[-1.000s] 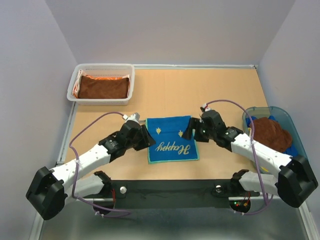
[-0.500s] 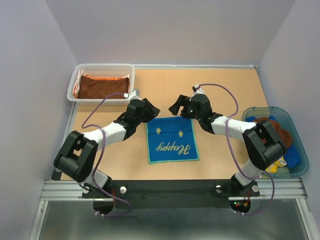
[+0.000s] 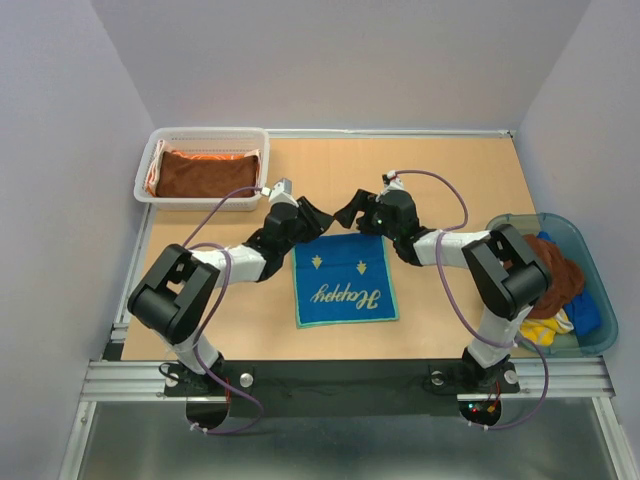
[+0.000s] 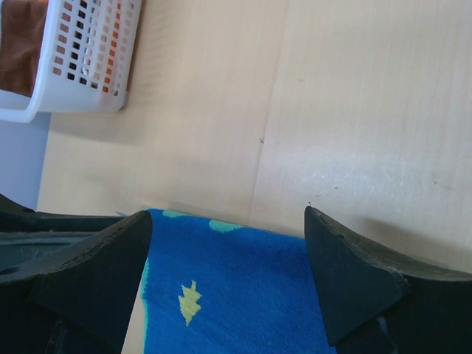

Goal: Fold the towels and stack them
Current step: Fold the towel

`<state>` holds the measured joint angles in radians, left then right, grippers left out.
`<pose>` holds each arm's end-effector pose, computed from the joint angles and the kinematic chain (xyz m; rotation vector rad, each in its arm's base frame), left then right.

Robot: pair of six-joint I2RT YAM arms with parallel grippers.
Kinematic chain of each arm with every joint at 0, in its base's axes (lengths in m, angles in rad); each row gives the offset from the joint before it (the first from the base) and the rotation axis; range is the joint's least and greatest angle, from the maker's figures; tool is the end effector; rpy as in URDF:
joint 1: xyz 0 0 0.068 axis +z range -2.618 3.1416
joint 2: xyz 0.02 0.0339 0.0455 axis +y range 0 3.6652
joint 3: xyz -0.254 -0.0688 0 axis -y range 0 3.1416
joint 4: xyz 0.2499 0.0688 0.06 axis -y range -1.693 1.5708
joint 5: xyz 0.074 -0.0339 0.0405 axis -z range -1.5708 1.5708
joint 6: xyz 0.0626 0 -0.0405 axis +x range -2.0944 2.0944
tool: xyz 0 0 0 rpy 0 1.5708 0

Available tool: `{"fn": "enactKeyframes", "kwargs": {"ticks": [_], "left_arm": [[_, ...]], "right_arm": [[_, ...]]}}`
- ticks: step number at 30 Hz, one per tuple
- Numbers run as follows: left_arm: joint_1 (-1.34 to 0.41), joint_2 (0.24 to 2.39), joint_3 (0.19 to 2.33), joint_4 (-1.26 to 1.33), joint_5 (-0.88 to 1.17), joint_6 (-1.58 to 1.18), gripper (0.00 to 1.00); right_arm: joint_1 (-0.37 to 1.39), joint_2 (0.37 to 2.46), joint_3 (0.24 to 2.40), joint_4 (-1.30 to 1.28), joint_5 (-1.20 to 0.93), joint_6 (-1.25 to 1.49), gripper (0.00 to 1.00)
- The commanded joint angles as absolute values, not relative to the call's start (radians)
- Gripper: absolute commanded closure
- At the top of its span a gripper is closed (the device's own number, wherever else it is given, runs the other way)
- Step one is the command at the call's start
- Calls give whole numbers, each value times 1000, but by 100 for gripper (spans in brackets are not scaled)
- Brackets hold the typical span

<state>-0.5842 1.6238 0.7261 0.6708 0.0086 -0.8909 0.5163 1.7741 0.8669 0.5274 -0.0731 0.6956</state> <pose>0.3077 -0.2041 0.1784 -0.2879 1.9061 -1.0373 0.3449 0.2010 0.1518 0.1331 2.0479 0.8534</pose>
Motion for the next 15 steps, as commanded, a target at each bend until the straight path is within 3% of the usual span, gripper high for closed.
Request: {"fn": "enactKeyframes", "kwargs": {"ticks": [1,15], "left_arm": [[-604,1615,727,759,-40,-891,55],[-580,1756,557,934,-144,-1003,58]], "right_arm": [[511,1796,876,655,-91,722,12],[474,1856,730,778,-72,791,12]]}}
